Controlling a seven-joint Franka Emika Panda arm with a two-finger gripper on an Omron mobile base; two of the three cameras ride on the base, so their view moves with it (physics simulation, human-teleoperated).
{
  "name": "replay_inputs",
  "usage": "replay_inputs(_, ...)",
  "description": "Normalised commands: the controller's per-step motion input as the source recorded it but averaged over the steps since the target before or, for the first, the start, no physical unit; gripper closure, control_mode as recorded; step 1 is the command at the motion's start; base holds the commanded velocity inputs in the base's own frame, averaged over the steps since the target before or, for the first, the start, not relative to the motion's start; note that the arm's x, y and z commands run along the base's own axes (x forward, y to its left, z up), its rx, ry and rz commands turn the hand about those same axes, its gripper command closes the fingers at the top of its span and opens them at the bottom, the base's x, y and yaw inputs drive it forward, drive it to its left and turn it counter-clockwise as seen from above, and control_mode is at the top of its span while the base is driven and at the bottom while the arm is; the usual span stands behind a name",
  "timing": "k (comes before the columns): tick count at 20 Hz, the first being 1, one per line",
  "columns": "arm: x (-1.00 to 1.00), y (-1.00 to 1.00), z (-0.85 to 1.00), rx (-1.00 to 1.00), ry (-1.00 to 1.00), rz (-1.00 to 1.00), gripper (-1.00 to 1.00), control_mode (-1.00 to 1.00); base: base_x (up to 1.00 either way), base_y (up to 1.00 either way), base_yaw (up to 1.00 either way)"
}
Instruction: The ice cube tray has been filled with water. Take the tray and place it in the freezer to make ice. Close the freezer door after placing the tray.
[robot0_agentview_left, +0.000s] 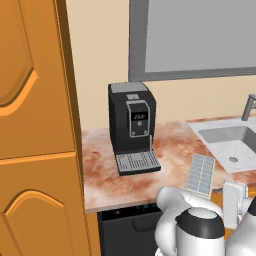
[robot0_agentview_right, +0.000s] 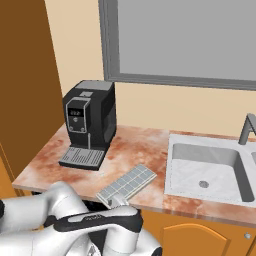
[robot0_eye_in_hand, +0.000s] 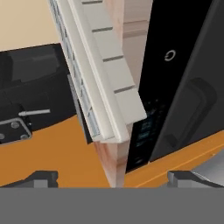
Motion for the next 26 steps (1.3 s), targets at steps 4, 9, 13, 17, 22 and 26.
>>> replay_inputs(4,0.03,0.00,0.00,0.00,0.00,0.00,-1.00,-1.00,0.00,0.00,0.00)
replay_inputs(9,0.09,0.00,-0.01,0.00,-0.05,0.00,-1.00,-1.00,0.00,0.00,0.00)
replay_inputs(13,0.15,0.00,-0.04,-0.01,-0.10,0.00,-1.00,-1.00,0.00,0.00,0.00)
replay_inputs(17,0.26,0.00,-0.09,-0.02,-0.11,0.00,-1.00,-1.00,0.00,0.00,0.00)
replay_inputs(22,0.18,0.00,-0.13,-0.01,-0.07,0.00,-1.00,-1.00,0.00,0.00,0.00)
replay_inputs(26,0.11,0.00,-0.14,0.00,-0.03,0.00,-1.00,-1.00,0.00,0.00,0.00)
